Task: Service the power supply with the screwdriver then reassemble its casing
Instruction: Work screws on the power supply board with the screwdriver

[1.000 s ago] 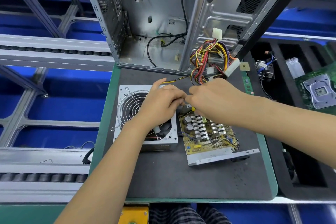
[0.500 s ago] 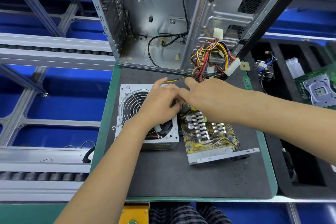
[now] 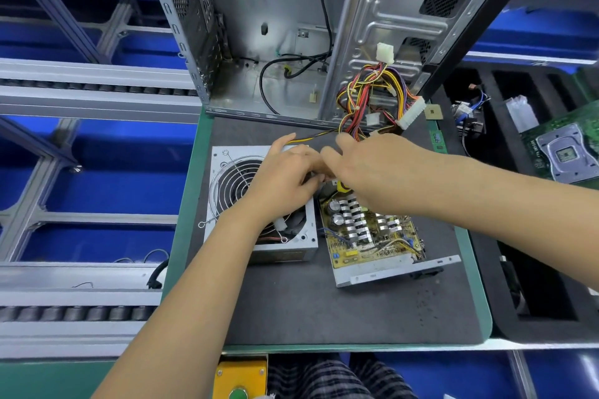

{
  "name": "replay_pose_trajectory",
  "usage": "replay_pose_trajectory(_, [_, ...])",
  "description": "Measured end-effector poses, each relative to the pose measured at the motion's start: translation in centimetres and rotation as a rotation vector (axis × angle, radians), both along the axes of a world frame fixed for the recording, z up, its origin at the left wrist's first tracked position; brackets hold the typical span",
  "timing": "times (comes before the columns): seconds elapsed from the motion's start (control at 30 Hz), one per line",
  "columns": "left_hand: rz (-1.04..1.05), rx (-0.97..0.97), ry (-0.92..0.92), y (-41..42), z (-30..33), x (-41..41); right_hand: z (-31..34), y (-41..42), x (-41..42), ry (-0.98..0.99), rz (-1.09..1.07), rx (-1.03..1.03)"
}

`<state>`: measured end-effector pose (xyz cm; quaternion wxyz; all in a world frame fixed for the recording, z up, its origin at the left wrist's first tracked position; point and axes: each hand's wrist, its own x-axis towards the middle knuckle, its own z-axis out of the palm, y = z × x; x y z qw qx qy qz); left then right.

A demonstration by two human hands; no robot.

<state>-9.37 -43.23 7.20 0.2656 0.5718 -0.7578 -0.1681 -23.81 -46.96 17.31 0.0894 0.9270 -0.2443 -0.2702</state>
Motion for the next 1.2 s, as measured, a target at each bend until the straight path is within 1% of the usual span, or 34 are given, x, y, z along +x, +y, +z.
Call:
replay_pose_trajectory(0.1, [-0.003,-0.009,0.016,0.0,-0.1,0.0,0.7,0.1,0.0,-0.004,-0.037,0.050])
replay_pose_trajectory(0.3, [-0.008,0.034,0.007,0.0,-0.1,0.1,1.1,0.4,0.6,0.030,0.068,-0.095])
replay_pose_trajectory(0.4, [-0.009,0.048,-0.002,0.0,0.0,0.2,0.8,0.5,0.6,0.012,0.076,-0.114])
replay_pose_trajectory(0.5, [-0.017,0.023,0.000,0.0,0.0,0.2,0.6,0.4,0.2,-0.053,0.006,-0.032])
replay_pose_trajectory(0.6, [-0.017,0.026,0.005,-0.1,-0.1,0.3,0.8,0.1,-0.1,-0.032,-0.065,0.127])
replay_pose_trajectory(0.67, [-0.024,0.042,0.023,0.0,-0.1,0.3,0.7,0.0,-0.1,-0.023,-0.078,0.148])
replay_pose_trajectory(0.77, [-0.053,0.085,0.145,0.2,0.4,0.4,0.7,-0.3,0.1,-0.046,-0.053,0.115])
replay_pose_trajectory(0.87, [-0.086,0.164,0.278,0.3,1.2,0.8,0.6,-0.3,0.7,-0.066,-0.019,0.031])
replay_pose_trajectory(0.9, [-0.100,0.181,0.292,0.2,1.4,0.9,0.6,-0.2,0.9,-0.072,-0.023,-0.008])
replay_pose_trajectory(1.0, [-0.120,0.178,0.254,-0.1,2.2,0.3,0.5,0.6,1.0,-0.085,-0.051,-0.070])
replay_pose_trajectory(1.07, [-0.101,0.157,0.260,-0.2,2.5,-0.4,0.2,1.0,0.9,-0.133,-0.096,-0.046])
replay_pose_trajectory(1.1, [-0.087,0.142,0.282,-0.2,2.6,-0.6,0.4,1.0,0.7,-0.194,-0.143,-0.011])
replay_pose_trajectory(1.17, [-0.059,0.126,0.320,-0.1,2.6,-0.6,0.9,0.3,0.0,-0.295,-0.206,0.122])
replay_pose_trajectory(1.2, [-0.051,0.126,0.326,0.0,2.7,-0.6,1.3,0.0,-0.4,-0.312,-0.183,0.193])
